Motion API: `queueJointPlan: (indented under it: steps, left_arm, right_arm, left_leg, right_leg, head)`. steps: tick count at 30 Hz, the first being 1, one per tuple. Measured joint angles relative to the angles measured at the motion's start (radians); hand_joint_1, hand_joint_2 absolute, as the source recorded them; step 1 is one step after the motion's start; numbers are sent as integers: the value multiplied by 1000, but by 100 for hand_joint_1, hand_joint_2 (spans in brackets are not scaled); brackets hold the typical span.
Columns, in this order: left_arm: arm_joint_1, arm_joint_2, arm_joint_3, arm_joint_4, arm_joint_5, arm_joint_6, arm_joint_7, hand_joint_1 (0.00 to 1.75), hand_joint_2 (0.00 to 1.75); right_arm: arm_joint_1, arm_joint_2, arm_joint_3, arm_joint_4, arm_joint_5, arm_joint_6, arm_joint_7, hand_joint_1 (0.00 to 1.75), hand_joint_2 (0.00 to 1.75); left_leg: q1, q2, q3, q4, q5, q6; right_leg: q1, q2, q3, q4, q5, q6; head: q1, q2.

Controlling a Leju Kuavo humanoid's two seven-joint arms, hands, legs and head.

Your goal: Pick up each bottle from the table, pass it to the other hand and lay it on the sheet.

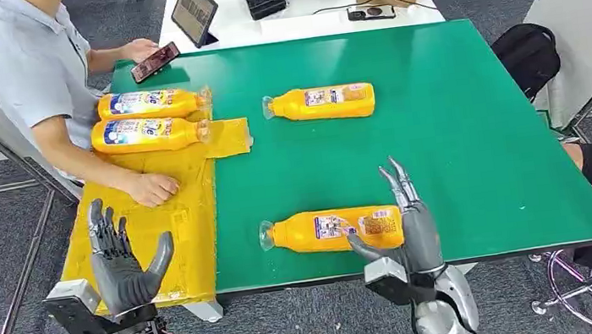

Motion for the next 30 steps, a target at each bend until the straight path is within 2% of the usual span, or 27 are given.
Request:
queueJointPlan:
  steps: [3, 12, 17, 22, 30]
  left_arm:
    - [0, 1, -10, 0, -23, 1, 19, 0, 175]
    - [-1, 3, -22, 1, -88, 5, 82, 0, 175]
    - [1, 3, -22, 6, -120, 7, 98, 0, 175]
    - [-7, 3, -24, 24, -126, 5, 113, 0, 175]
    - [-8, 3, -27, 35, -133, -6, 151, 0, 175]
  right_arm:
    - [-23, -8, -6, 68, 33, 14, 21, 0, 175]
    - [-56, -21, 20, 198, 224, 37, 194, 0, 175]
    - [-59, -25, 29, 223, 214, 92, 198, 0, 175]
    - [-90, -24, 52, 267, 258, 89, 229, 0, 175]
    - [-149, -24, 107, 346, 420, 23, 366, 0, 175]
  left_leg:
    - [0, 0, 0, 0, 0, 0]
    - [0, -1, 0, 0, 0, 0]
    - [0, 0, 0, 0, 0, 0]
    - [0, 0, 1, 0, 0, 0]
    - [0, 0, 2, 0, 0, 0]
  right_leg:
    - [0, 0, 0, 0, 0, 0]
    - [0, 0, 0, 0, 0, 0]
    - [0, 0, 0, 0, 0, 0]
    - [0, 0, 1, 0, 0, 0]
    - [0, 0, 2, 0, 0, 0]
  head:
    - [0, 0]
    - [0, 0]
    - [0, 0]
    - [0, 0]
    - [0, 0]
